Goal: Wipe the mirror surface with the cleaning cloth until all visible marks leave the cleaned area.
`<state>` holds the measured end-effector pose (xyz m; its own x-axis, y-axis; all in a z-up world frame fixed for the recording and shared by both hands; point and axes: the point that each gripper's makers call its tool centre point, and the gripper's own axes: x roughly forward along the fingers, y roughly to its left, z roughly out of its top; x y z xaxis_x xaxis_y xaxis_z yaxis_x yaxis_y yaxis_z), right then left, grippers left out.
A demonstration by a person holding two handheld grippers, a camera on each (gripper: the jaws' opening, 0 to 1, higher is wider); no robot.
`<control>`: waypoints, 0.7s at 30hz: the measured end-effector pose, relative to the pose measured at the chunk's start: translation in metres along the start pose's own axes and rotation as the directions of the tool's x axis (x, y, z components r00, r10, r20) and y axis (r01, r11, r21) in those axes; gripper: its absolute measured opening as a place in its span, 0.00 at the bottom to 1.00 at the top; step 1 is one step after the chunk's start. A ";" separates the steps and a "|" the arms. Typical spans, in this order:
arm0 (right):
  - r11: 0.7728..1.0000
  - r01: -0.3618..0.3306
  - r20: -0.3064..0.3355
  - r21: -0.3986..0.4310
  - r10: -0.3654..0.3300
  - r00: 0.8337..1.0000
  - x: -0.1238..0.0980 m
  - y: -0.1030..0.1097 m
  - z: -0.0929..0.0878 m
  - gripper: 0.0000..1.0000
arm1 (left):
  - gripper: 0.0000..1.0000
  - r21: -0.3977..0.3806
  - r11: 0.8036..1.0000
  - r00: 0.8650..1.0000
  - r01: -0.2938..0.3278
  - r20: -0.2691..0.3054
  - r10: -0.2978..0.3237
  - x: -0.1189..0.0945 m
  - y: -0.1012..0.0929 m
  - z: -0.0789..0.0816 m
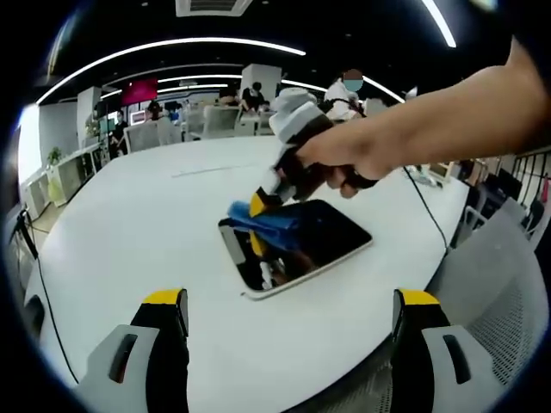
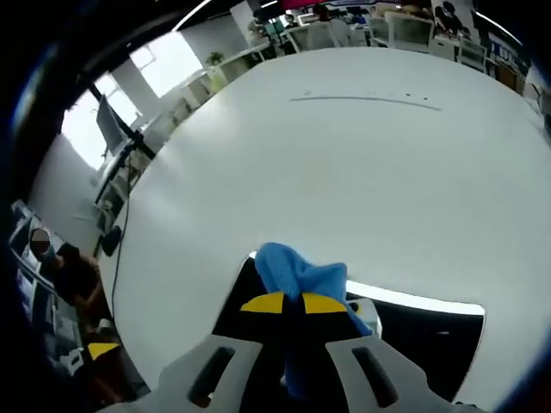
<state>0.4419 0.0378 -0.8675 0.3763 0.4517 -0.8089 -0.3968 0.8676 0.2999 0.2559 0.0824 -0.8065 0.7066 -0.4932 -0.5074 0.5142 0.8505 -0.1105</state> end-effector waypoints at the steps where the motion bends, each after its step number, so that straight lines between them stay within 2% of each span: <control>1: 1.000 -0.002 0.001 -0.001 0.002 1.000 0.001 0.002 0.001 0.01 | 0.99 0.000 1.000 1.000 0.001 0.000 -0.001 0.000 0.000 0.000; 7: 0.999 -0.047 0.019 0.011 0.047 0.999 0.005 0.017 0.004 0.01 | 0.99 0.003 1.000 1.000 0.004 -0.001 -0.004 0.000 -0.001 0.000; 18: 0.996 -0.072 0.026 0.053 0.071 0.997 0.007 0.023 0.007 0.00 | 0.99 0.002 1.000 1.000 0.004 0.001 -0.004 -0.001 -0.002 0.000; 21: 0.997 -0.071 0.028 0.039 0.070 0.997 0.007 0.024 0.008 0.00 | 0.99 0.003 1.000 1.000 0.004 0.001 -0.004 -0.001 -0.002 0.000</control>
<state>0.4415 0.0630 -0.8623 0.3704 0.5171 -0.7716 -0.3896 0.8406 0.3763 0.2547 0.0814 -0.8059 0.7046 -0.4970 -0.5064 0.5190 0.8477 -0.1099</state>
